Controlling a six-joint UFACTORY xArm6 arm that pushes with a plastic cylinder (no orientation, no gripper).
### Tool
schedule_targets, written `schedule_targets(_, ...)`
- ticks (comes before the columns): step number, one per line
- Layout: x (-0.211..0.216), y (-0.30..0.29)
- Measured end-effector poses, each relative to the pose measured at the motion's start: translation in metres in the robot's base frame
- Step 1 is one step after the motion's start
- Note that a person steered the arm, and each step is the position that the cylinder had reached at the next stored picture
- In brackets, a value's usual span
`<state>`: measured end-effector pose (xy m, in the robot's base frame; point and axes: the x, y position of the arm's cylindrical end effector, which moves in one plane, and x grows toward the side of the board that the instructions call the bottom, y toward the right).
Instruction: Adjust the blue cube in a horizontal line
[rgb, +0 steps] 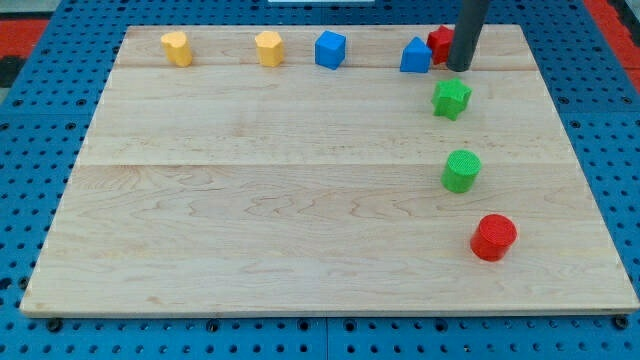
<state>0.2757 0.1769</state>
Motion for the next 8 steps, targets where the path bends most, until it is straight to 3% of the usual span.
schedule_targets(2,-0.015,-0.103)
schedule_targets(3,0.003,-0.087)
schedule_targets(4,0.016,-0.109)
schedule_targets(6,-0.002,-0.188)
schedule_targets(8,0.105,-0.183)
